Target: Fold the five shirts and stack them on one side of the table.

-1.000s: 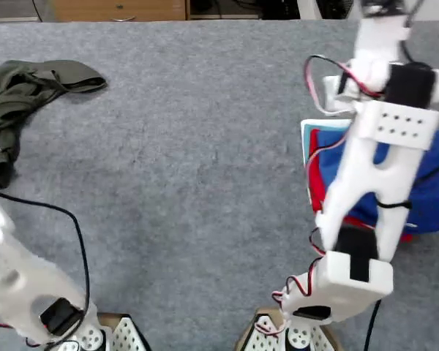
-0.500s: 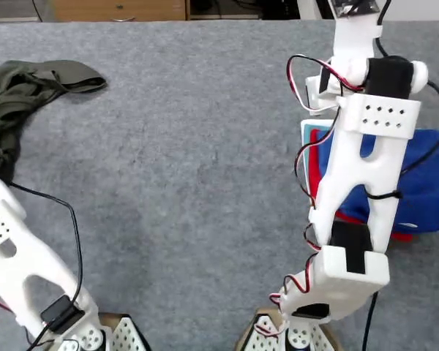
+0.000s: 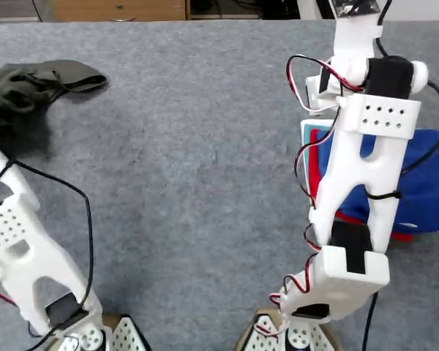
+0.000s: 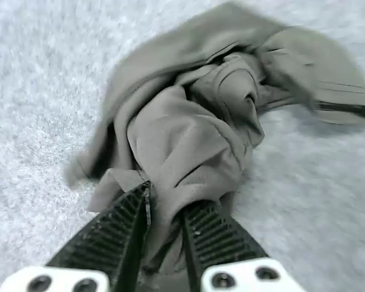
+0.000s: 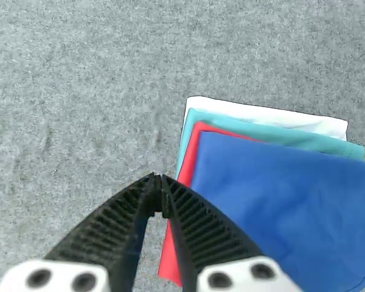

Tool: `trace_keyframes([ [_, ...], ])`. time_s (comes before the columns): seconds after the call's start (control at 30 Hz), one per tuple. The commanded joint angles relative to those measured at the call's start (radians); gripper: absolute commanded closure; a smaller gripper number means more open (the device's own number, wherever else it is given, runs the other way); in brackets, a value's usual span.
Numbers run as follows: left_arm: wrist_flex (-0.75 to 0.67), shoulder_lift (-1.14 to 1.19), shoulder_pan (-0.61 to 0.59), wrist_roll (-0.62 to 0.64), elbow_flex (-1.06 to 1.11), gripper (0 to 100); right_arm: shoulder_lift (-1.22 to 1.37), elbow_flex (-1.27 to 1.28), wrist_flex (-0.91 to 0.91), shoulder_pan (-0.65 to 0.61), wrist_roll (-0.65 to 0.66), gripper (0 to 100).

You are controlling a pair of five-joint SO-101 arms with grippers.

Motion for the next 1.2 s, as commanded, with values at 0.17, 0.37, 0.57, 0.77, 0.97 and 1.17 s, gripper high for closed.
trace_keyframes([
  [0.17,0.009,-0.820,0.265,0.000,0.795,98,-0.004,-0.004,0.012,-0.010,-0.008,99.3],
  [0.37,-0.060,-1.345,0.545,0.000,1.343,98,-0.005,-0.004,0.014,-0.004,-0.005,99.3],
  [0.57,-0.187,-1.690,0.723,-0.006,1.755,94,0.002,-0.004,0.014,-0.008,-0.002,99.3],
  [0.77,-0.170,-1.778,0.735,0.074,1.797,74,0.005,-0.002,0.009,-0.038,-0.006,98.8],
  [0.97,-0.270,-1.764,0.450,0.127,1.712,74,0.007,-0.002,0.008,-0.206,-0.008,83.6],
  [1.17,-0.417,-1.639,0.002,0.124,1.855,74,0.174,-0.013,-0.017,-0.453,-0.104,80.7],
])
